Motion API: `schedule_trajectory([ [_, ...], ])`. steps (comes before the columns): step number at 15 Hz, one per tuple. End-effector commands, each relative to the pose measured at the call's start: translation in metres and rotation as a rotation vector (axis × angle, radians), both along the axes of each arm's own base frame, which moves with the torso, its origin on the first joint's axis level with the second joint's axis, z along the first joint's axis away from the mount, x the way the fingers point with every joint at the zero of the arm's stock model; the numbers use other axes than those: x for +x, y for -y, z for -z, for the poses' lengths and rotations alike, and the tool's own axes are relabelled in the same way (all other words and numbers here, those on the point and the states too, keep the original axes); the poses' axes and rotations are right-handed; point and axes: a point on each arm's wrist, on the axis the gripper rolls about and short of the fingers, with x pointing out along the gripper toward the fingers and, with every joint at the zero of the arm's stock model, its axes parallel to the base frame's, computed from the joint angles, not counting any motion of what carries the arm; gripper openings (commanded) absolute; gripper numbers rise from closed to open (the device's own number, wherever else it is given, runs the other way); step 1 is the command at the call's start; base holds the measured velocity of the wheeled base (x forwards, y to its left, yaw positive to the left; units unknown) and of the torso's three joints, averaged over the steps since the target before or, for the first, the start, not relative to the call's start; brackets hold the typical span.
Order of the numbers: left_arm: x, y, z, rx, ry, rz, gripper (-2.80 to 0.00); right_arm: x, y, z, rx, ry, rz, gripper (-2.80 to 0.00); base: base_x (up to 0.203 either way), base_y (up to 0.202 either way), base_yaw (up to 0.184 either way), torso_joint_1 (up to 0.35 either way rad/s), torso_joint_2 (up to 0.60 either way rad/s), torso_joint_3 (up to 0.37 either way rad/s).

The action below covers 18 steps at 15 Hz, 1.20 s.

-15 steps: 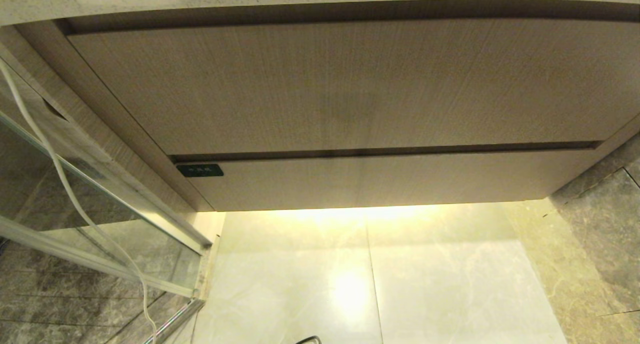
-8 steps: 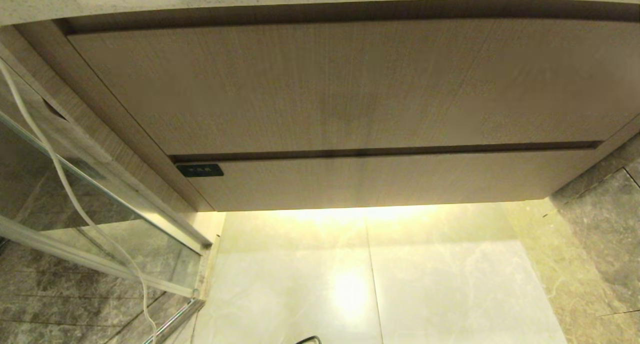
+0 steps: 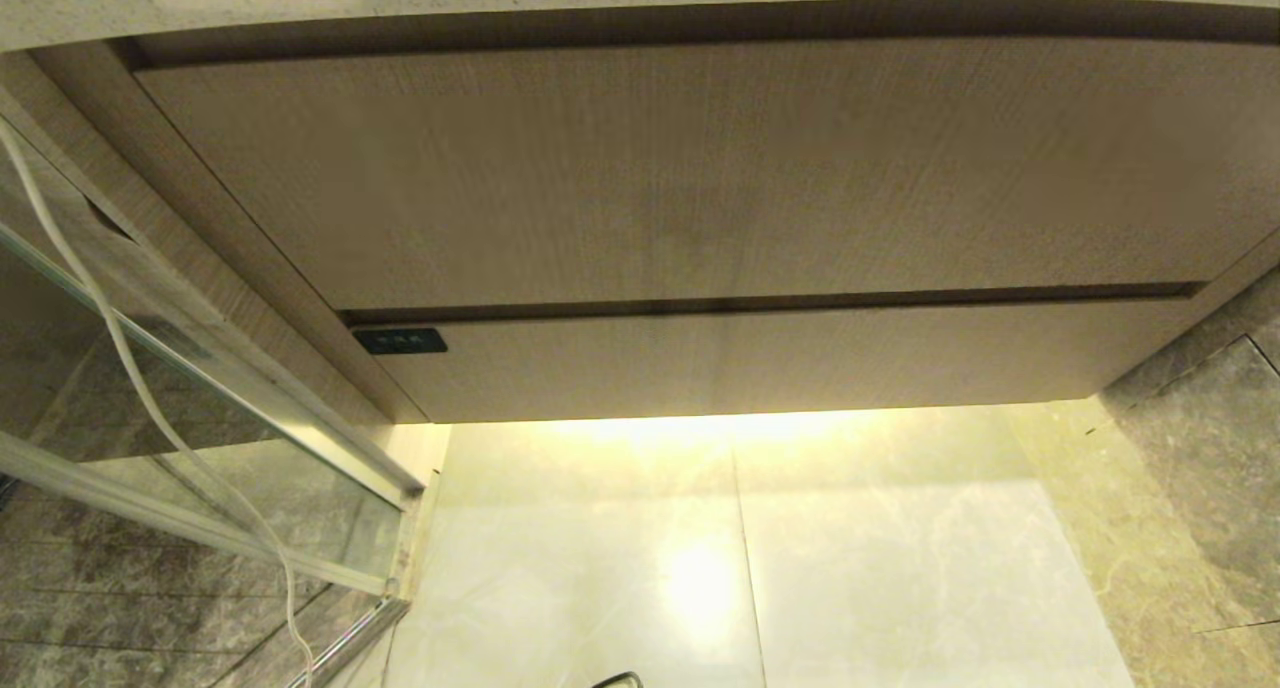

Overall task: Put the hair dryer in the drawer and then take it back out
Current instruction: Pull open the drawer

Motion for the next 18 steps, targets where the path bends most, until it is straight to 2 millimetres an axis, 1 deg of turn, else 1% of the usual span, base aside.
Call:
schedule_trajectory([
  [1,0.0,0.0,0.0,-0.001,-0.002,0.0,-2.8,-0.005,0.0,-0.018,-0.005,0.034,0.001,-2.8,0.0,0.0,0.0,0.0,0.0,0.0],
  [2,0.0,0.0,0.001,0.0,-0.003,0.0,-2.8,-0.009,0.0,-0.039,-0.006,0.054,0.003,-2.8,0.0,0.0,0.0,0.0,0.0,0.0],
  [3,0.0,0.0,0.0,0.0,-0.001,0.0,-2.8,-0.008,0.0,-0.058,-0.006,0.021,0.0,-2.8,0.0,0.0,0.0,0.0,0.0,0.0],
  [4,0.0,0.0,0.001,0.0,-0.003,0.0,-2.8,-0.001,0.0,-0.078,-0.008,-0.038,-0.01,-2.8,0.0,0.0,0.0,0.0,0.0,0.0],
  [5,0.0,0.0,0.001,0.0,-0.004,0.0,-2.8,0.014,0.0,-0.097,-0.016,-0.119,-0.025,-2.8,0.0,0.0,0.0,0.0,0.0,0.0],
  [6,0.0,0.0,0.001,0.0,-0.004,0.0,-2.8,0.04,-0.001,-0.115,-0.03,-0.241,-0.053,-2.8,0.0,0.0,0.0,0.0,0.0,0.0],
  [7,0.0,0.0,0.001,0.0,-0.004,0.0,-2.8,0.069,-0.003,-0.129,-0.045,-0.354,-0.099,-2.8,0.0,0.0,0.0,0.0,0.0,0.0],
  [8,0.0,0.0,0.0,0.0,-0.002,0.0,-2.8,0.099,-0.005,-0.138,-0.058,-0.45,-0.148,-2.8,0.0,0.0,0.0,0.0,0.0,0.0],
  [9,0.0,0.0,0.0,0.0,-0.003,0.0,-2.8,0.135,-0.01,-0.147,-0.069,-0.537,-0.205,-2.8,0.0,0.0,0.0,0.0,0.0,0.0],
  [10,0.0,0.0,0.0,0.0,-0.002,0.0,-2.8,0.168,-0.016,-0.151,-0.078,-0.602,-0.265,0.0,0.0,0.0,0.0,0.0,0.0,0.0],
  [12,0.0,0.0,0.0,0.0,-0.004,0.0,-2.8,0.222,-0.031,-0.145,-0.115,-0.711,-0.402,0.0,0.0,0.0,0.0,0.0,0.0,0.0],
  [13,0.0,0.0,0.001,0.0,-0.004,0.0,-2.8,0.245,-0.038,-0.137,-0.157,-0.754,-0.473,0.0,0.0,0.0,0.0,0.0,0.0,0.0],
  [14,0.0,0.0,0.001,0.0,-0.004,0.0,-2.8,0.261,-0.045,-0.128,-0.217,-0.783,-0.534,0.0,0.0,0.0,0.0,0.0,0.0,0.0],
  [15,0.0,0.0,0.001,0.0,-0.004,0.0,-2.8,0.273,-0.049,-0.12,-0.361,-0.778,-0.601,0.0,0.0,0.0,0.0,0.0,0.0,0.0],
  [16,0.0,0.0,0.001,0.0,-0.003,0.0,-2.8,0.281,-0.052,-0.114,-0.532,-0.738,-0.661,0.0,0.0,0.0,0.0,0.0,0.0,0.0],
  [17,0.0,0.0,0.0,0.0,-0.002,0.0,-2.8,0.292,-0.054,-0.106,-0.748,-0.669,-0.736,0.0,0.0,0.0,0.0,0.0,0.0,0.0],
  [18,0.0,0.0,0.001,0.0,-0.004,0.0,-2.8,0.304,-0.056,-0.098,-0.916,-0.59,-0.781,0.0,0.0,0.0,0.0,0.0,0.0,0.0],
])
